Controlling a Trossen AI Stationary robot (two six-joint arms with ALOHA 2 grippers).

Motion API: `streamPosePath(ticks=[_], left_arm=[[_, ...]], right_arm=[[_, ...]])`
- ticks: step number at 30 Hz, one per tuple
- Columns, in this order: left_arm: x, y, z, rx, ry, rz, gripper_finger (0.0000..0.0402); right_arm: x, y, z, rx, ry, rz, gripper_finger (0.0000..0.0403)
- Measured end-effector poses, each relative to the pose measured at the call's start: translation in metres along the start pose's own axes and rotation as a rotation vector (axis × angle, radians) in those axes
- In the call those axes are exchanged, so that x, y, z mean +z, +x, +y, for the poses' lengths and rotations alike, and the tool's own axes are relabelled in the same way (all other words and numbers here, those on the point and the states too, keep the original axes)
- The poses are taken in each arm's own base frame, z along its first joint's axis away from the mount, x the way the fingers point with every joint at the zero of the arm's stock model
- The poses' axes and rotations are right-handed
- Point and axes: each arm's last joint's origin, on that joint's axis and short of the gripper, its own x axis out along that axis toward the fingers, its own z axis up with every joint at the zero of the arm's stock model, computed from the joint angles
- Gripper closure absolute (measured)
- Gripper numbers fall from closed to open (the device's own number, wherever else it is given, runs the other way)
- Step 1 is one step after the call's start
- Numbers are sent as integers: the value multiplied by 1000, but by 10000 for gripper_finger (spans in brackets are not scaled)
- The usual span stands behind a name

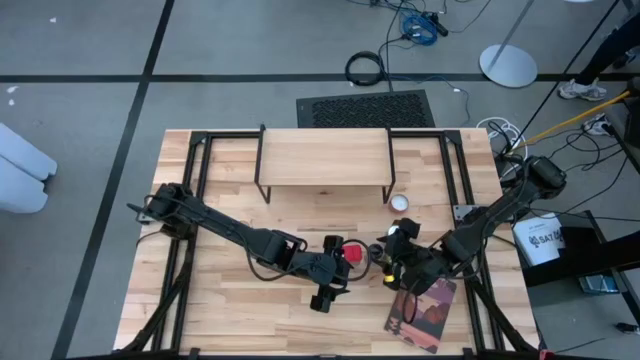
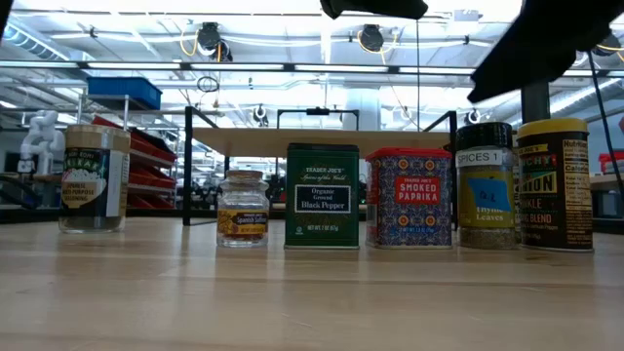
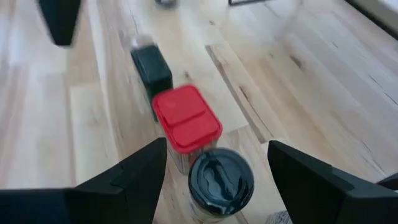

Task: Shelf spices
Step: Put the white spice bottle in the center right of the table

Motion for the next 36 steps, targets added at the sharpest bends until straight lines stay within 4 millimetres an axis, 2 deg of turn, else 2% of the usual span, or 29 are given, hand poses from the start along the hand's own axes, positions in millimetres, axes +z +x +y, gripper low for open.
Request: streamPosePath(ticks=[3,8,13,16,22,30,36], left_arm=[[2,-11,6,40,-10,12,118],[9,-42,14,135,-64,11,118],[14,-74,21,212,-139,-1,118],[15,-82,22,221,-148,-4,118],[7,-85,22,255,-147,76,118],[-3,-86,25,316,-188,164,118],[-12,-81,26,370,-214,181,118]], right_arm=[[9,-13,-7,36,57,-34,135],[22,-37,-24,88,140,-75,136],[25,-54,-42,94,177,-76,148],[24,-61,-52,80,135,-62,154],[20,-69,-71,77,15,27,163],[20,-67,-77,138,-100,109,164],[44,-73,-82,209,-201,143,163]])
